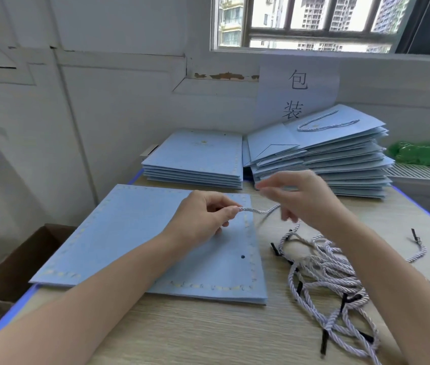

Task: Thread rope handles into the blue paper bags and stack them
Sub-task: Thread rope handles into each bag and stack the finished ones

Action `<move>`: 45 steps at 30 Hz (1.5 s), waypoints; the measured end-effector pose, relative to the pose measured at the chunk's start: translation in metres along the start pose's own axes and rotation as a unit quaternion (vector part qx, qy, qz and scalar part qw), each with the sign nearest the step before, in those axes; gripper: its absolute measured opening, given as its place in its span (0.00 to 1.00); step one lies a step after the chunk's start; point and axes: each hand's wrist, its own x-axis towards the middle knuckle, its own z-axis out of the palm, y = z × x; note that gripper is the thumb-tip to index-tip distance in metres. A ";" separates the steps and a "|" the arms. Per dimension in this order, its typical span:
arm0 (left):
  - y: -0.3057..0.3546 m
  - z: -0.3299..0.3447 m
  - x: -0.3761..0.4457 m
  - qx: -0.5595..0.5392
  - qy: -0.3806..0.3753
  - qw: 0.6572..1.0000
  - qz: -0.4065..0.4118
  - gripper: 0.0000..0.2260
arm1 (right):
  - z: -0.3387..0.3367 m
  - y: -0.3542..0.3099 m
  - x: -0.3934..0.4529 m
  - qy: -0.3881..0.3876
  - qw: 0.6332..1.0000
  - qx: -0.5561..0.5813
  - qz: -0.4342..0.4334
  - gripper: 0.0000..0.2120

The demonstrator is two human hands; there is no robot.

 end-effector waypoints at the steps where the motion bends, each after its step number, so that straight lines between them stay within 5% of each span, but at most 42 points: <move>1: -0.001 0.000 0.000 0.014 0.005 1.000 0.016 0.05 | 0.007 -0.007 -0.003 -0.066 0.996 0.055 -0.006 0.08; 3: -0.002 -0.002 -0.001 0.057 0.018 0.997 0.053 0.05 | 0.018 -0.010 -0.005 -0.120 0.987 0.101 -0.017 0.10; 10: 0.000 -0.002 -0.002 0.181 0.013 0.979 0.089 0.03 | 0.022 0.004 0.002 -0.101 0.994 -0.017 -0.044 0.05; 15: 0.002 -0.012 -0.005 0.492 -0.071 0.868 -0.006 0.25 | 0.009 0.006 0.003 -0.060 0.988 -0.131 -0.059 0.02; 22: -0.002 -0.025 0.010 0.487 -0.162 0.857 -0.039 0.29 | 0.006 -0.001 -0.001 -0.064 0.991 -0.089 -0.077 0.04; 27: -0.003 -0.022 -0.001 0.471 -0.055 0.879 0.058 0.22 | 0.013 -0.005 -0.002 -0.107 0.990 -0.073 -0.063 0.06; 31: 0.004 -0.010 -0.015 0.507 -0.150 0.849 0.005 0.42 | 0.012 -0.003 -0.001 -0.137 0.988 -0.035 -0.059 0.06; 35: -0.001 -0.005 -0.014 0.502 -0.152 0.851 0.004 0.47 | 0.013 -0.005 -0.001 -0.140 0.987 -0.016 -0.075 0.02; 39: -0.009 -0.006 -0.016 0.443 -0.106 0.890 0.022 0.41 | 0.017 -0.009 -0.005 -0.154 0.980 -0.052 -0.110 0.02; 45: -0.008 -0.007 -0.016 0.414 -0.112 0.903 0.017 0.29 | 0.022 -0.012 -0.008 -0.179 0.979 -0.006 -0.100 0.06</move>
